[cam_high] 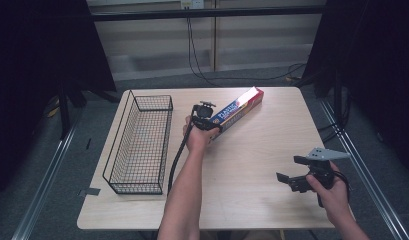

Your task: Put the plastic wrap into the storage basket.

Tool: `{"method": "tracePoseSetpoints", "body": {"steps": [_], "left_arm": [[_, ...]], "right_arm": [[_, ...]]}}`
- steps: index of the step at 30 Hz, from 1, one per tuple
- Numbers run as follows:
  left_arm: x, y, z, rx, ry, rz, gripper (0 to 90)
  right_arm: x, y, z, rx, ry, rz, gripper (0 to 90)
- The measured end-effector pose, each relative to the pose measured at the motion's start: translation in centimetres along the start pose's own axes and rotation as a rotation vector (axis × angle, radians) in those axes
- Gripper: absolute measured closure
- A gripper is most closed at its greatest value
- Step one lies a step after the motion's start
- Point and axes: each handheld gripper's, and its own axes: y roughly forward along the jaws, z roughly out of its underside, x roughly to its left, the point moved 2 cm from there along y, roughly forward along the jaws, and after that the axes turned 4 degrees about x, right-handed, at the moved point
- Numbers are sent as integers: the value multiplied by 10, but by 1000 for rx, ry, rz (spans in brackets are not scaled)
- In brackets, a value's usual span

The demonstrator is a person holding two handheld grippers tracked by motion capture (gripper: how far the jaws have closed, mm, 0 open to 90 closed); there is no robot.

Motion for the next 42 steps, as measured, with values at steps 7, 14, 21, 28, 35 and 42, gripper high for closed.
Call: {"method": "tracePoseSetpoints", "body": {"steps": [7, 14, 21, 28, 35, 42], "left_arm": [[-2, -6, 1, 56, 52, 42, 316], [-10, -14, 6, 101, 54, 88, 371], [-16, -22, 12, 132, 39, 103, 399], [-16, -33, 25, 164, 19, 100, 401], [-14, -48, 44, 169, 0, 102, 402], [-14, -65, 67, 176, -5, 90, 401]], "right_arm": [[-1, -1, 1, -2, 10, -1, 14], [-1, -1, 0, -1, 6, 2, 14], [1, 0, 0, 2, 3, -1, 15], [2, 1, 0, 5, -1, -4, 16], [5, 2, 0, 1, 1, -10, 16], [9, 5, -1, 7, -6, -21, 16]]}}
